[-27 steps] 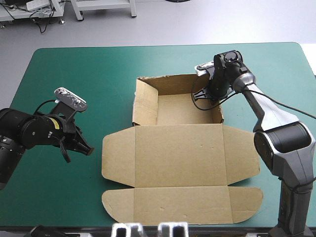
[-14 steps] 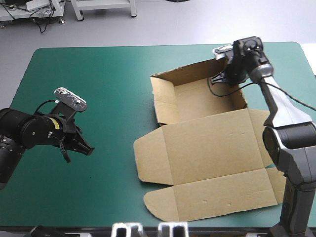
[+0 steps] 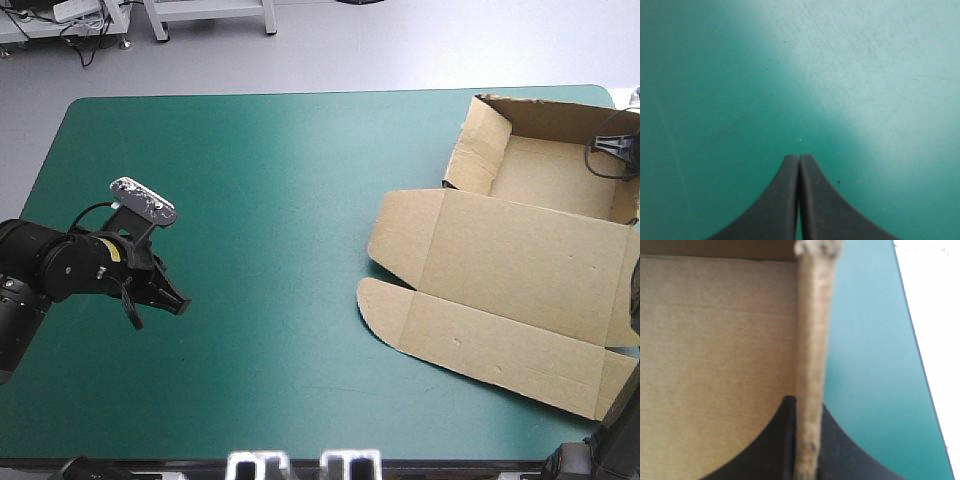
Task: Fold the box
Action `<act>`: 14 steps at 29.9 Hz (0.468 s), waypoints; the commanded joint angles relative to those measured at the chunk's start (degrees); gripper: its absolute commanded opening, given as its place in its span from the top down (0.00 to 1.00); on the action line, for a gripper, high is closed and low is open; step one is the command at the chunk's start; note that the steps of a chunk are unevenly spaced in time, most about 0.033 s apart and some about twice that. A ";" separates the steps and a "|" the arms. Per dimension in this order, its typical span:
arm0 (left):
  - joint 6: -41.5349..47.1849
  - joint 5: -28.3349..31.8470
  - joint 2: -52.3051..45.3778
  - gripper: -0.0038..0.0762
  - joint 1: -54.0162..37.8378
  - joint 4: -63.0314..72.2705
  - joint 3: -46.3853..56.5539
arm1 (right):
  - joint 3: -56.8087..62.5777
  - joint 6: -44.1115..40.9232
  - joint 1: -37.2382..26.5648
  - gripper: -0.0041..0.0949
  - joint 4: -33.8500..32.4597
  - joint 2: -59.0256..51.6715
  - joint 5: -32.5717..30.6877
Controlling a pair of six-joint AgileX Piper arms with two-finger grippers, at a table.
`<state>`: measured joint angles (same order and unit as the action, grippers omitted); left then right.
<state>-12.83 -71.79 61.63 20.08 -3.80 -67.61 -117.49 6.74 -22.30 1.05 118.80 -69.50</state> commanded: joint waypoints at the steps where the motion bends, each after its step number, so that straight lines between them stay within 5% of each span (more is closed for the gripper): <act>1: 0.50 1.73 -0.92 0.96 0.05 0.20 -1.44 | -1.95 3.68 -4.85 0.98 7.91 -3.44 1.00; 7: 0.50 2.89 -0.92 0.96 0.05 0.20 -1.44 | -1.95 7.85 -6.97 0.94 10.81 -2.70 1.54; 10: 0.50 2.64 -0.92 0.96 0.05 0.20 -1.44 | -1.95 8.02 -6.97 0.78 12.38 -2.70 3.00; 14: 0.50 0.81 -0.92 0.96 0.05 0.20 -1.44 | -1.95 8.02 -6.97 0.44 13.24 -2.70 4.49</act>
<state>-12.78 -71.45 61.63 20.08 -3.74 -67.61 -117.49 14.15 -28.85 12.57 119.45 -67.48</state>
